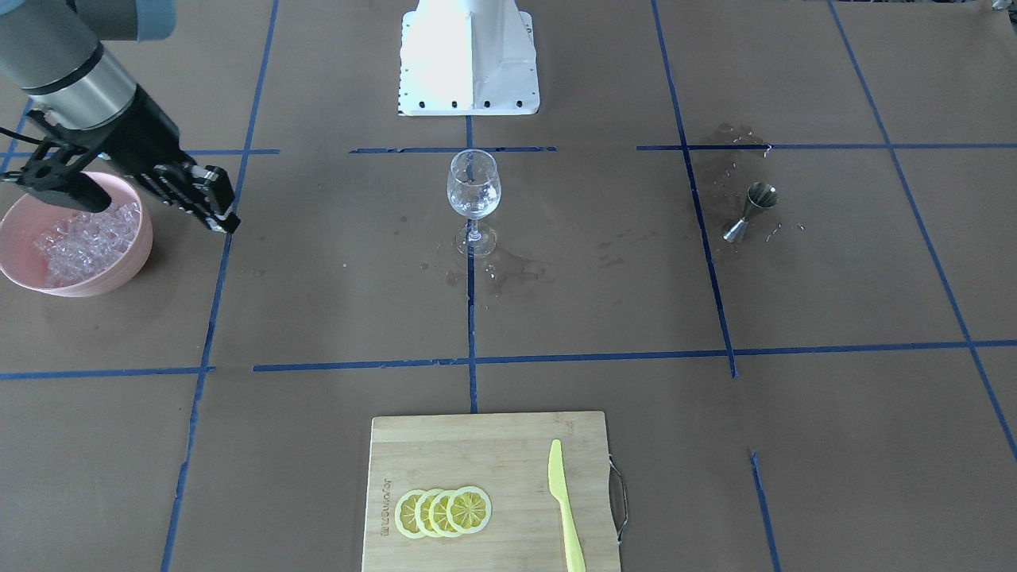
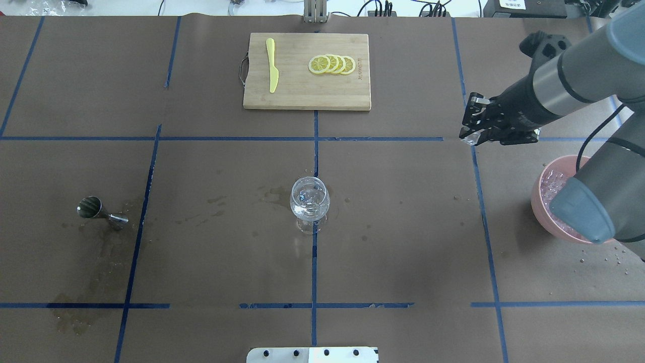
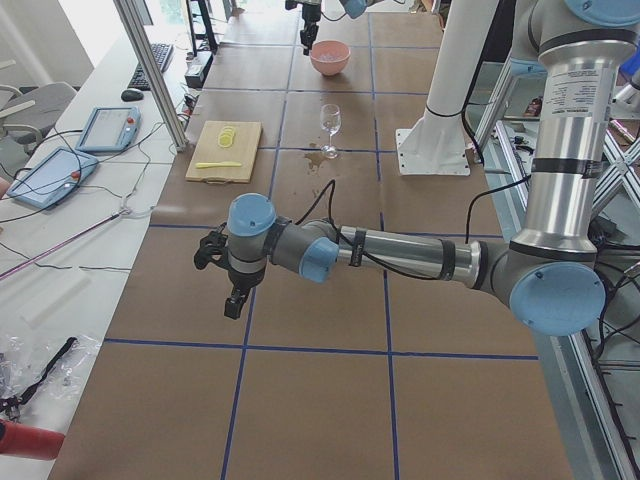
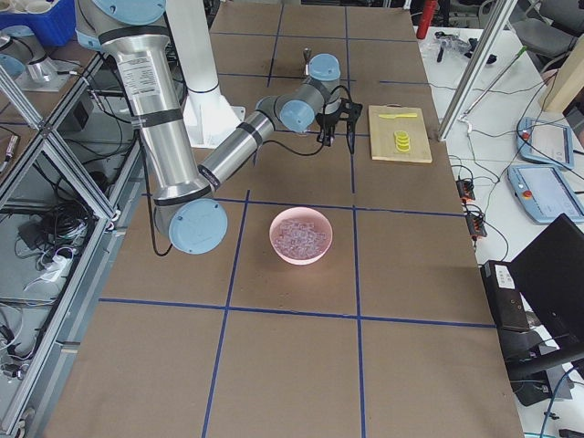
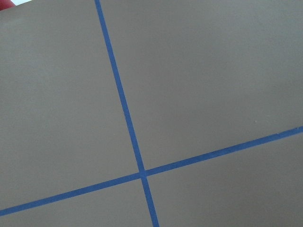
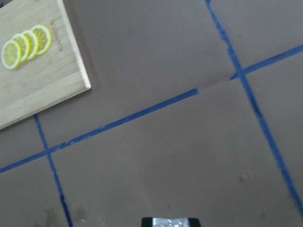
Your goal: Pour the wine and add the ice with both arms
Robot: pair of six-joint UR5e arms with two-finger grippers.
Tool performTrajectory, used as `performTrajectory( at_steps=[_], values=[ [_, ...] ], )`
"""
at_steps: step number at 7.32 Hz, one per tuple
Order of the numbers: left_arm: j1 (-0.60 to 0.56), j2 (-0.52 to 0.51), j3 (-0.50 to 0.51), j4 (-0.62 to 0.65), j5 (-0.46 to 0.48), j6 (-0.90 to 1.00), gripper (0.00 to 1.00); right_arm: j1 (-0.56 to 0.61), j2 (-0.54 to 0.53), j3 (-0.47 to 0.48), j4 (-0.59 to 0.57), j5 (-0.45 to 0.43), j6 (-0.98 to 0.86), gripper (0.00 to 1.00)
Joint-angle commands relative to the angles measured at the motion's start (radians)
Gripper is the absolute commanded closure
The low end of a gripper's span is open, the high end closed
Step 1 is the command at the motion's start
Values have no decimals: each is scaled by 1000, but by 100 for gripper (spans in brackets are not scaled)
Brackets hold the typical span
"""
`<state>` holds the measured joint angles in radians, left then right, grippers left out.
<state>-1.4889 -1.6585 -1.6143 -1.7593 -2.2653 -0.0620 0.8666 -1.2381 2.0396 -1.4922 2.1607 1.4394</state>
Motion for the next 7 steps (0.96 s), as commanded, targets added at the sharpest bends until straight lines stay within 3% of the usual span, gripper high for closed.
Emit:
performTrajectory(
  at_steps=[1,3,7],
  values=[
    [-4,22,-12,37,-3,-5,0,-162,165,5,-89,-104,180,100],
    [-4,22,-13,37,-5,-25,0,-269,248,-1,-117,-194,245,100],
    [-4,38,-15,32,-5,-44,0,-353,344,-41,-118,-271,303,100]
  ],
)
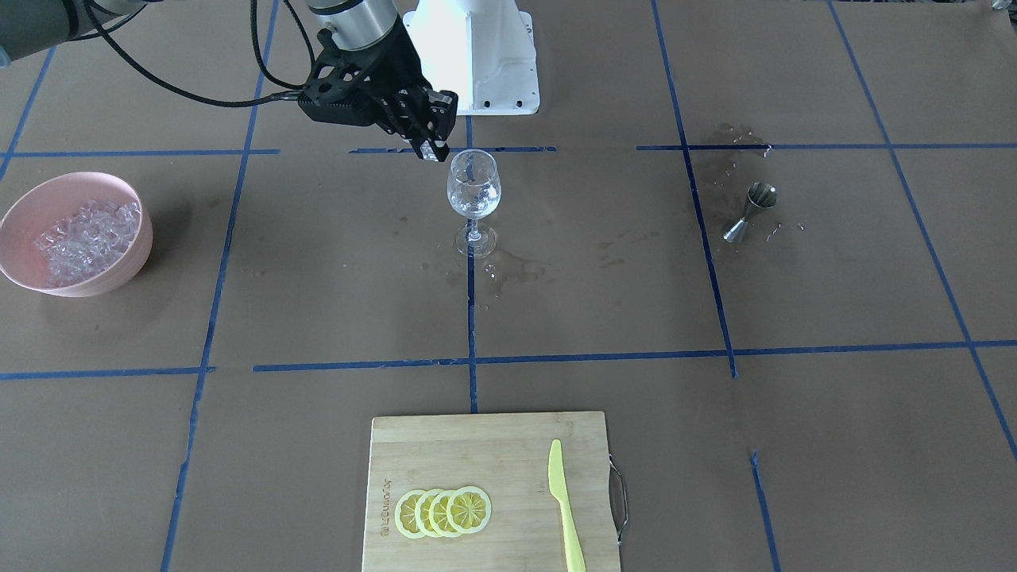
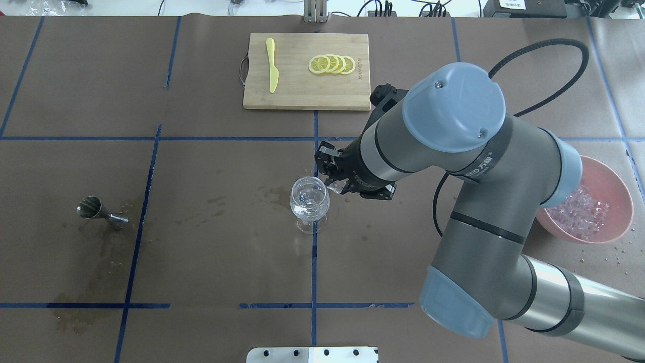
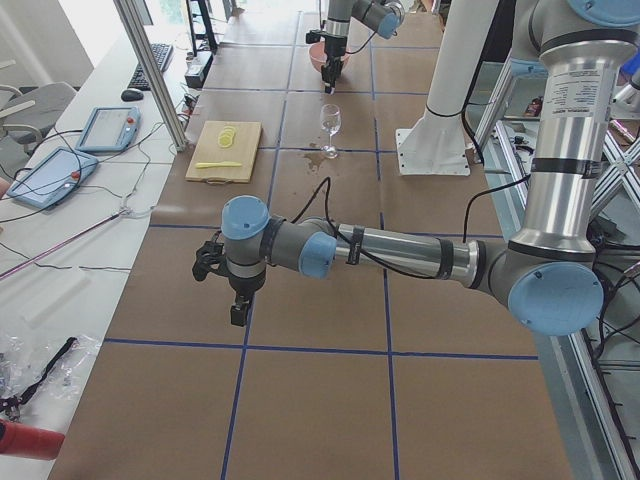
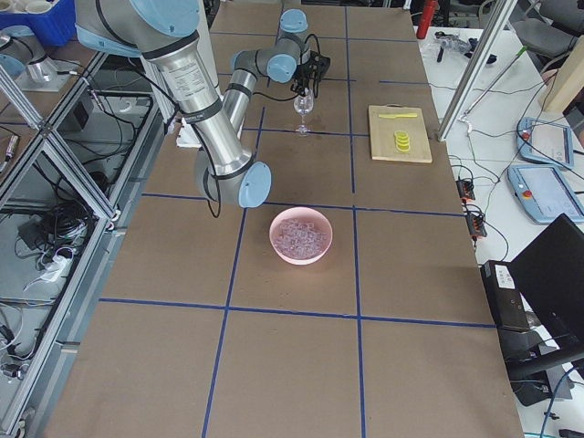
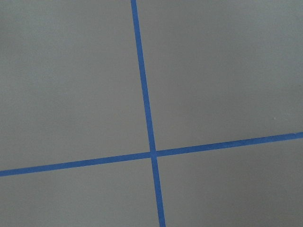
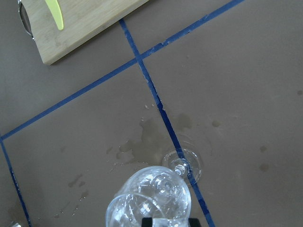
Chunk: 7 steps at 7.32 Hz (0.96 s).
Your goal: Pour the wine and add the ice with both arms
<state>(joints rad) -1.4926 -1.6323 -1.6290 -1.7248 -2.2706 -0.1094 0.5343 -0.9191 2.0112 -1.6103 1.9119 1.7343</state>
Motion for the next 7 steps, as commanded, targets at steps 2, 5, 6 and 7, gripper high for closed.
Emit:
performTrajectory(
  at_steps=[2,5,6,7],
  values=[
    [0,40,-6,-51,0,-1,0,-25,43,-34,1,-24,8,100],
    [0,52,-6,-78,0,-1,0,-34,88,-80,1,-37,13,100],
    [0,52,-9,-78,0,-3,0,-34,91,-86,1,-39,13,100],
    [0,52,-8,-78,0,-1,0,-36,88,-86,1,-39,13,62]
  ],
)
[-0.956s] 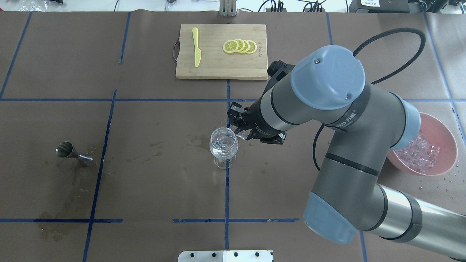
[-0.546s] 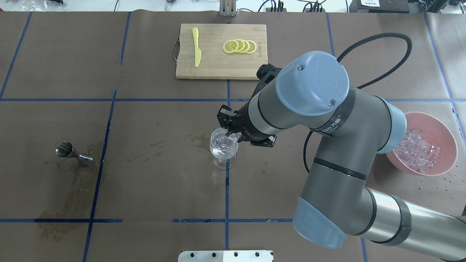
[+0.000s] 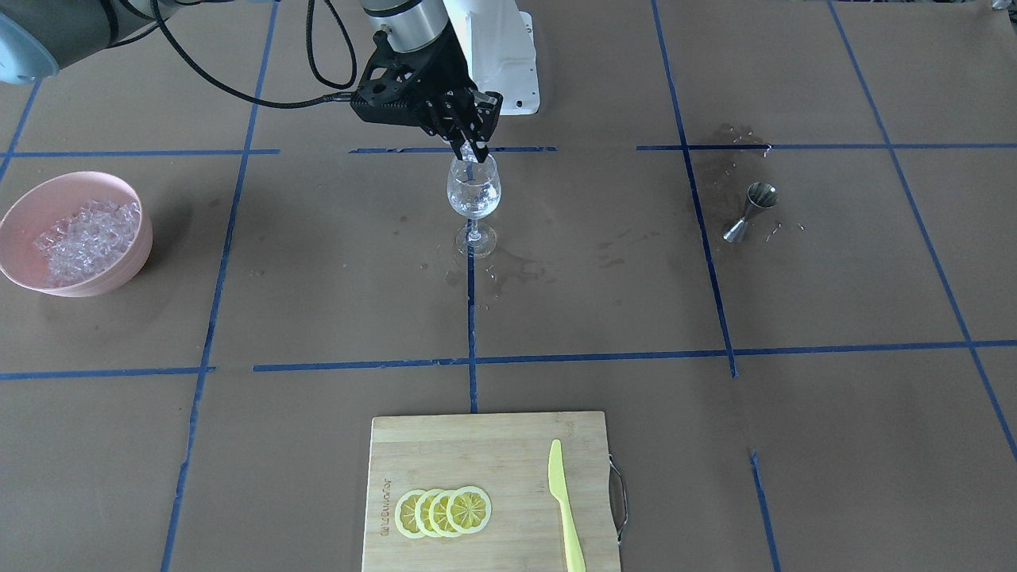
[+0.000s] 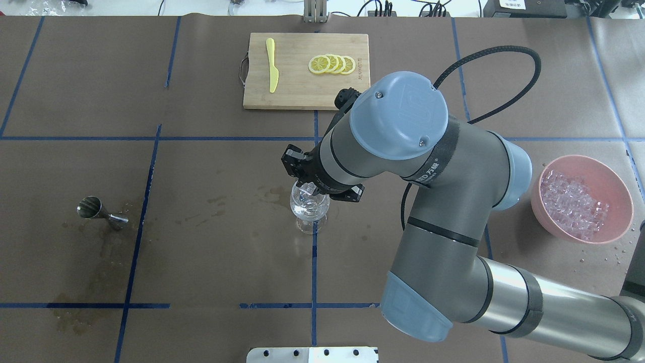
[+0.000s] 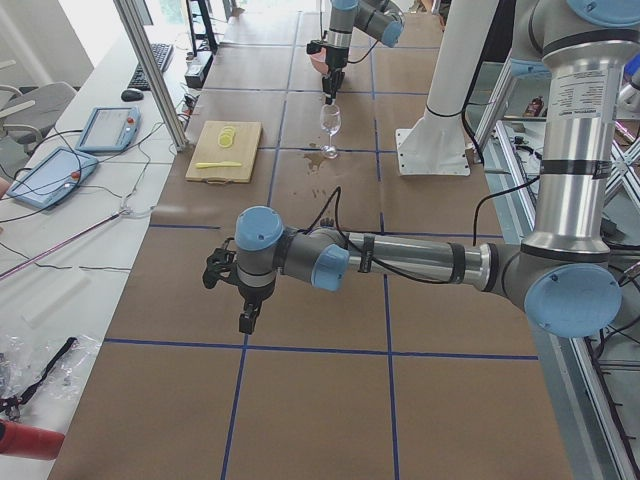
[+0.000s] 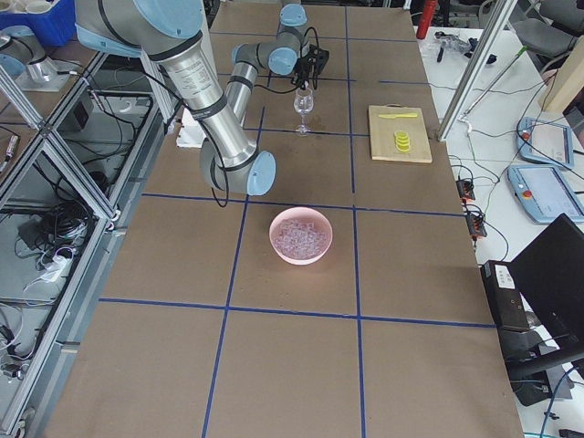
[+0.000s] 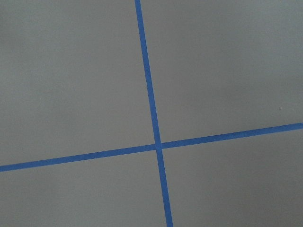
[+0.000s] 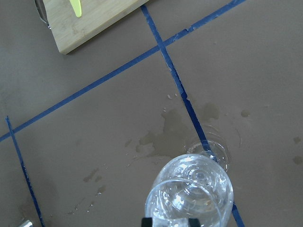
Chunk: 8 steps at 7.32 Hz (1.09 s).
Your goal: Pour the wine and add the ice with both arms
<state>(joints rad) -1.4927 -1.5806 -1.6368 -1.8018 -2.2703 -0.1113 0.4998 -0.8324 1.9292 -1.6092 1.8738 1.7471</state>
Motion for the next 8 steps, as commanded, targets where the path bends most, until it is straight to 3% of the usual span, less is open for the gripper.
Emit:
performTrajectory(
  at_steps=[1,4,6,8],
  values=[
    [0,1,0,-1,0,1,0,-3,1,-3,-2,-11,0,1],
    [0,1,0,-1,-2,-1,0,32,-16,40,-62,-2,-4,0],
    [0,-1,-3,-1,-2,-2,0,136,-184,152,-90,33,-97,0],
    [2,-6,-14,-2,-3,-2,0,288,-333,175,-90,154,-332,0]
  ],
)
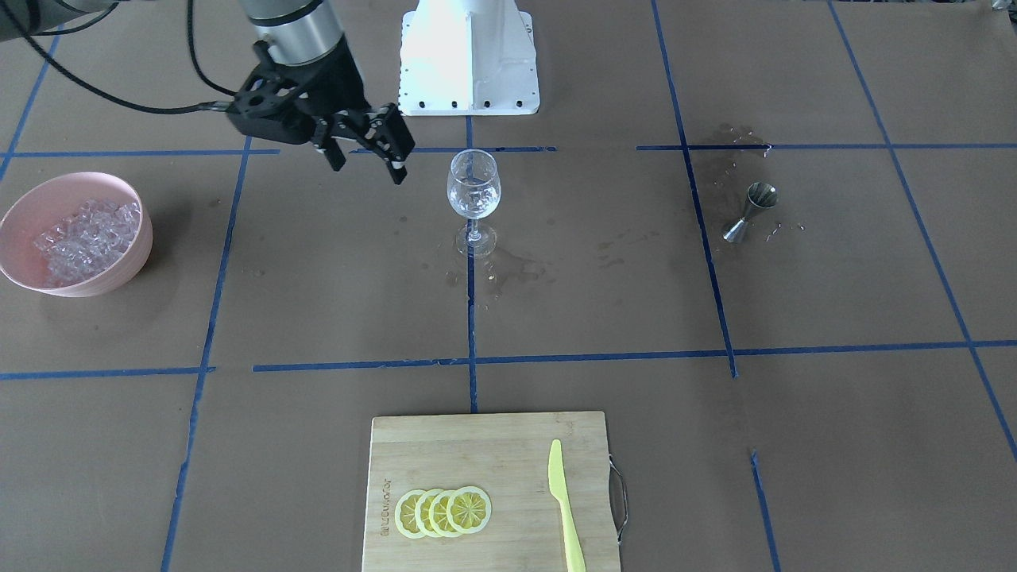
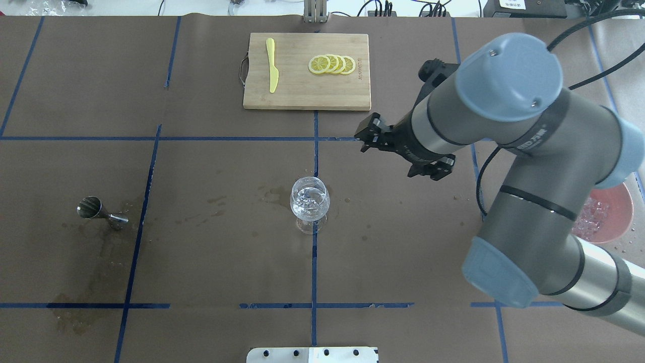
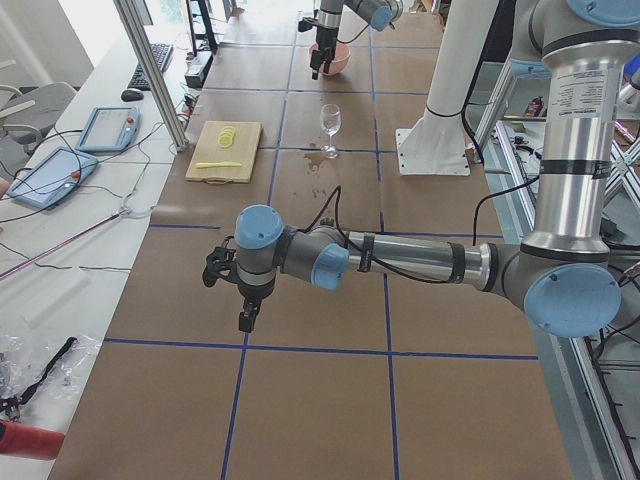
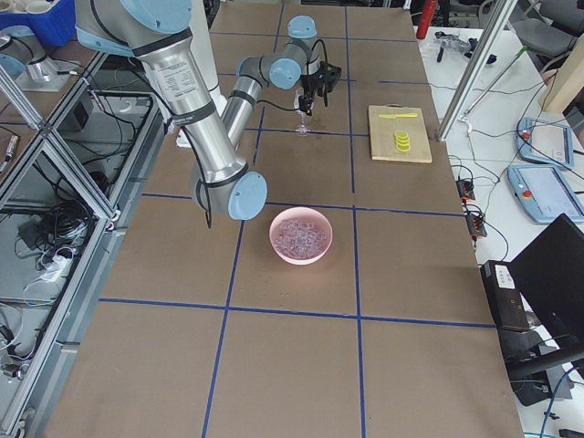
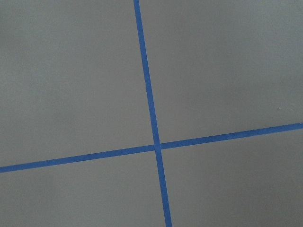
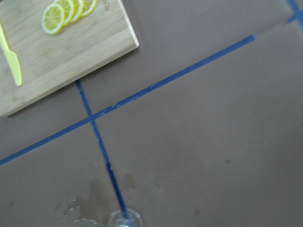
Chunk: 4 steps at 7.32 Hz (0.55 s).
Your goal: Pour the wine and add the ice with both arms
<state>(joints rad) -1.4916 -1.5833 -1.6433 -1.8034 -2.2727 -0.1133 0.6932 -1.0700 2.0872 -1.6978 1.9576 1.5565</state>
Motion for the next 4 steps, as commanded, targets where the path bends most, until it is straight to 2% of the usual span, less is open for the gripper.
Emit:
performTrajectory(
  at_steps=[1,3,4],
  values=[
    [2,-3,-21,-8,-2,-2,0,154,-155,16,-2,99,-264,0],
    [8,-4,-13,-65,-4,-2,0,266,-272,5,-5,115,-553,0],
    [8,-7,-13,-71,-33,-2,0,348,-300,-40,-5,150,-711,0]
  ],
)
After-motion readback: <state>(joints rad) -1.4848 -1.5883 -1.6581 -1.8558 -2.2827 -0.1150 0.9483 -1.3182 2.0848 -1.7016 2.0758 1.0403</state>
